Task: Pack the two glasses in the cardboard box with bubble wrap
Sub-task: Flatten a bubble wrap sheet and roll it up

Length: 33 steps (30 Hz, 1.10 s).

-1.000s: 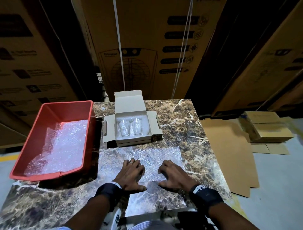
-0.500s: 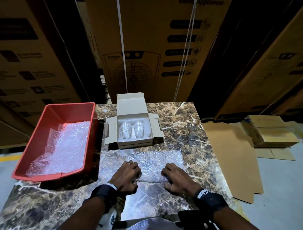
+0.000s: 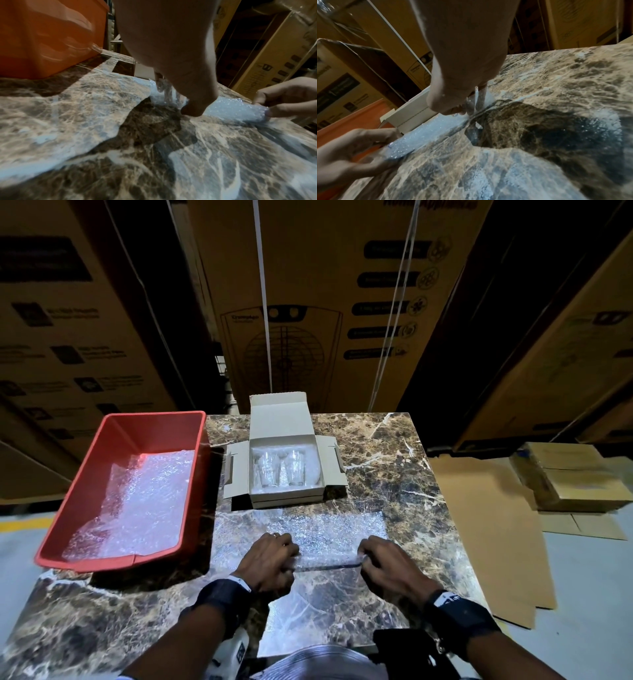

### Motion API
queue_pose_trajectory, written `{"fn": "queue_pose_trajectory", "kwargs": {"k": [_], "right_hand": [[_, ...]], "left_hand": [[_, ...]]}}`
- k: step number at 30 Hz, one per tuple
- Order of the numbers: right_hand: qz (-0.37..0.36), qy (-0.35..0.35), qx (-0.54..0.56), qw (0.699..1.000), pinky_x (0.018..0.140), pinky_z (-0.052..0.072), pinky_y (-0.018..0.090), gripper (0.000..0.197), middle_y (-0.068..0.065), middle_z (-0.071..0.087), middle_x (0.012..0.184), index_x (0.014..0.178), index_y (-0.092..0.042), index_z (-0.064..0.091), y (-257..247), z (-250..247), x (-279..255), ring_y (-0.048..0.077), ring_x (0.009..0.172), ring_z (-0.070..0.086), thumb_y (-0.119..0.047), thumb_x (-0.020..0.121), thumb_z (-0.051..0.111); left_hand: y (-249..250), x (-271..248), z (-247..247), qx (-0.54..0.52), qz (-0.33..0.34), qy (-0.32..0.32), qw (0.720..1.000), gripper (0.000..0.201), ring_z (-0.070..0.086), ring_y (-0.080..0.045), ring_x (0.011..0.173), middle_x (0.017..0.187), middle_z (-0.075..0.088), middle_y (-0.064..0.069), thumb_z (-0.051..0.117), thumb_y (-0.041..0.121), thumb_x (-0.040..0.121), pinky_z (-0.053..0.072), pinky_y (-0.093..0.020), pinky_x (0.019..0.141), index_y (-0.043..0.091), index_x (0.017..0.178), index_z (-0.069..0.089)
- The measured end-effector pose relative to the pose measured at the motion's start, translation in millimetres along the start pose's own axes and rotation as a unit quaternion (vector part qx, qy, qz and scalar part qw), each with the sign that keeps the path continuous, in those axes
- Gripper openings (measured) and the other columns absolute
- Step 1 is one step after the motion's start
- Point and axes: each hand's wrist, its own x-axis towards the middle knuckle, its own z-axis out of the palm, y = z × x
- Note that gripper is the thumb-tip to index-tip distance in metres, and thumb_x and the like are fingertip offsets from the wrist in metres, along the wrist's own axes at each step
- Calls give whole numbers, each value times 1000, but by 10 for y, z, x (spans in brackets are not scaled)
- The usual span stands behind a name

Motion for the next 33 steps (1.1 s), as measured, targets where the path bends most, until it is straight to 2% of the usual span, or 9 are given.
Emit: {"fn": "queue_pose_trajectory", "kwargs": {"k": [3, 6, 9, 12, 17, 21, 26, 29, 33], "right_hand": [[6, 3, 26, 1000, 67, 46, 31, 7, -15, 55, 87, 90, -31, 51, 20, -32, -12, 6, 77, 53, -33, 95, 46], [6, -17, 17, 1000, 63, 41, 25, 5, -13, 54, 88, 90, -30, 55, 62, -88, -68, 5, 77, 52, -34, 89, 57], [19, -10, 33, 999, 61, 44, 29, 6, -14, 58, 85, 83, -32, 60, 159, -118, -108, 1, 75, 54, -31, 88, 57], [55, 1, 117, 992, 59, 52, 36, 10, -3, 68, 77, 80, -27, 69, 220, -167, -97, 14, 66, 64, -27, 89, 64], [108, -15, 259, 960, 53, 44, 41, 7, 17, 69, 76, 86, -19, 69, 191, -252, -104, 22, 59, 59, -20, 92, 66], [97, 10, 248, 964, 58, 46, 34, 13, 8, 71, 81, 81, -27, 68, 215, -282, -23, 18, 65, 63, -16, 88, 68], [94, 40, 304, 947, 65, 52, 31, 16, 6, 70, 82, 92, -20, 71, 234, -343, 84, 15, 76, 65, -4, 90, 68], [109, 81, 366, 921, 60, 49, 27, 15, 18, 68, 89, 102, -15, 69, 236, -357, 160, 19, 75, 62, -2, 95, 66], [135, 98, 412, 896, 59, 44, 34, 26, 13, 68, 96, 112, -22, 66, 310, -287, 246, 27, 74, 55, -1, 97, 62]], "left_hand": [[-10, -13, -92, -83, -66, 24, 994, 27, 64, -23, 83, 91, 66, 4, 55, 35, 72, 52, -34, 68, 21, 91, 67], [-40, -55, -135, -172, -115, 49, 977, 29, 67, -16, 82, 91, 73, 8, 58, 39, 71, 55, -32, 73, 22, 91, 71], [-81, -80, -128, -200, -125, 56, 970, 26, 67, -10, 78, 85, 74, 10, 64, 42, 72, 55, -28, 73, 24, 87, 74], [-115, -102, -117, -211, -127, 53, 968, 26, 65, -3, 75, 81, 73, 14, 64, 45, 69, 55, -26, 71, 25, 82, 75], [-132, -101, -99, -250, -113, 38, 961, 16, 66, -3, 71, 75, 71, 12, 64, 38, 74, 55, -28, 66, 25, 77, 73], [-205, -66, -45, -277, -126, 54, 951, 17, 63, -3, 81, 81, 70, 14, 68, 39, 70, 55, -31, 75, 30, 84, 70], [-242, -44, -35, -208, -130, 85, 966, 33, 46, -12, 90, 86, 58, 19, 63, 52, 65, 38, -35, 85, 29, 87, 71], [-277, 5, -48, -274, -201, 69, 938, 34, 54, -16, 89, 82, 65, 9, 61, 53, 65, 43, -38, 86, 23, 77, 72], [-236, 53, -126, -477, -244, 97, 839, 15, 68, -25, 64, 71, 68, -17, 72, 11, 84, 56, -37, 58, 6, 72, 66]]}}
